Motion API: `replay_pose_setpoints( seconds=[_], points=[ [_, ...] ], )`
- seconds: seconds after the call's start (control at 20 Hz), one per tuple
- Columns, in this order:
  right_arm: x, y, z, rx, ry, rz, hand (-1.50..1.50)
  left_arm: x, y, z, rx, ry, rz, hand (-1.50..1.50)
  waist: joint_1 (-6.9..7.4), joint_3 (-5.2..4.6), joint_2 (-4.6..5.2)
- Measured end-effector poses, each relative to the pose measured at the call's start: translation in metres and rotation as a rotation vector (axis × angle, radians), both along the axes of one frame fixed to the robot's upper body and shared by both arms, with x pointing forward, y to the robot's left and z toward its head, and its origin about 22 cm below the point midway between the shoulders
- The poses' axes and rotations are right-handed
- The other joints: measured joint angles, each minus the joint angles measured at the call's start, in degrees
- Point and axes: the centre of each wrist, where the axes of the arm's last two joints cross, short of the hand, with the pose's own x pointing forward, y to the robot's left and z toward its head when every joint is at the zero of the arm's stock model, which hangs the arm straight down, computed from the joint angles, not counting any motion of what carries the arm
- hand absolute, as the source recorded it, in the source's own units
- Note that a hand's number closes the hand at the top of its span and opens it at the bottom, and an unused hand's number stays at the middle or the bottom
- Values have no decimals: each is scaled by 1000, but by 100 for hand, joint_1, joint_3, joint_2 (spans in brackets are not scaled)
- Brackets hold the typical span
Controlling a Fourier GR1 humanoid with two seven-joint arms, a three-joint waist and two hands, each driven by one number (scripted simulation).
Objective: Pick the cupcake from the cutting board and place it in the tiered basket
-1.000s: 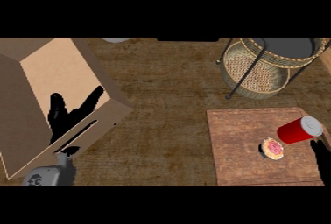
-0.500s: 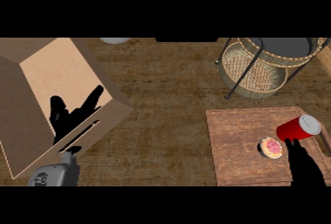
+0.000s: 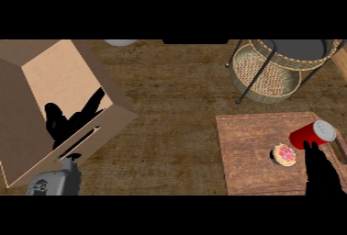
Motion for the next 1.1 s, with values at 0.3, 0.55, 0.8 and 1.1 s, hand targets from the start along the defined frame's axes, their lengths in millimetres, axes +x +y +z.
replay_pose_setpoints(
  seconds=[0.3,0.55,0.8,1.1],
  points=[
    [7,-5,-8,13,-20,-5,-150,-3,0,1,-8,-24,32,0,7,-1,3],
    [13,-11,-19,34,-28,-8,-150,-3,-1,2,-3,-24,39,0,7,1,2],
    [23,-25,-26,53,-33,-15,-150,1,4,1,-2,-46,36,0,7,3,-10],
    [31,-30,-41,76,-23,-15,-150,2,4,4,-1,-44,44,0,1,-37,-23]
  ],
)
